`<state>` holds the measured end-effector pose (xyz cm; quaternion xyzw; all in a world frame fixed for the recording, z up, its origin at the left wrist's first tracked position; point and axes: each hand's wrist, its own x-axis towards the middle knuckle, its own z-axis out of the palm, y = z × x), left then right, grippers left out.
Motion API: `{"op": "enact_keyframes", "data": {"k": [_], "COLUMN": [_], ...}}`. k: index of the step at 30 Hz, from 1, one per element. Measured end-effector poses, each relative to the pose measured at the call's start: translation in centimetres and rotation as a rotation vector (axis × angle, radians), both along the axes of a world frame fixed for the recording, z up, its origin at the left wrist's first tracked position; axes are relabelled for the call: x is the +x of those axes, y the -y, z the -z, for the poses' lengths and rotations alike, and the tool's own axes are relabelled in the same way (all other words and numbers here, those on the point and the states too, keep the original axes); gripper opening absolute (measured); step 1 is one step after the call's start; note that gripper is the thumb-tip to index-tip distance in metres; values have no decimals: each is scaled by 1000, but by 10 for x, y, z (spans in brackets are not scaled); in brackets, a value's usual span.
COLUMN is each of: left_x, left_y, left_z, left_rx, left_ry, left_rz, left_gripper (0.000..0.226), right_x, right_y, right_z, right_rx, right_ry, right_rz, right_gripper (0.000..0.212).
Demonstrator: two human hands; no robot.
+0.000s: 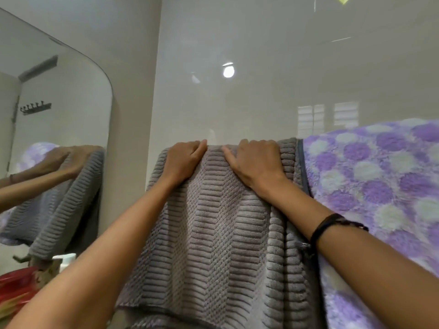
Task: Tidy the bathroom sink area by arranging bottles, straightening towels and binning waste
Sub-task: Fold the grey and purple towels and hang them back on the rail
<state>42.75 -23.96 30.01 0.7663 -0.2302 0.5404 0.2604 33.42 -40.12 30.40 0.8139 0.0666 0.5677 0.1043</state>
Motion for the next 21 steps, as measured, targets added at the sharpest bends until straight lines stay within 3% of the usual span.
{"op": "enact_keyframes", "data": {"k": [3,6,9,13,18,21], "left_x": [-5,-18,-51,-119,-189,-208], "left_y": [-3,2,19,63,109,146], "left_z": [2,8,12,19,36,44], "left_rx": [51,107,108,274,112,73], "left_ry": [-7,4,28,228,294,228], "left_rz": [-13,-132,-161,57,348,457], "left_gripper": [58,41,28,27,35,35], "right_x": [-8,-20,-43,-81,-140,-162], "right_y": [2,8,12,24,67,98], "right_z": [7,18,23,25,41,45], "right_rx": [-34,-122,-129,-45,7,28], "right_ry": [-20,-90,-99,10,308,289], "right_rz": [11,58,-40,-177,-250,-251], "right_gripper": [55,56,45,30,16,16]}}
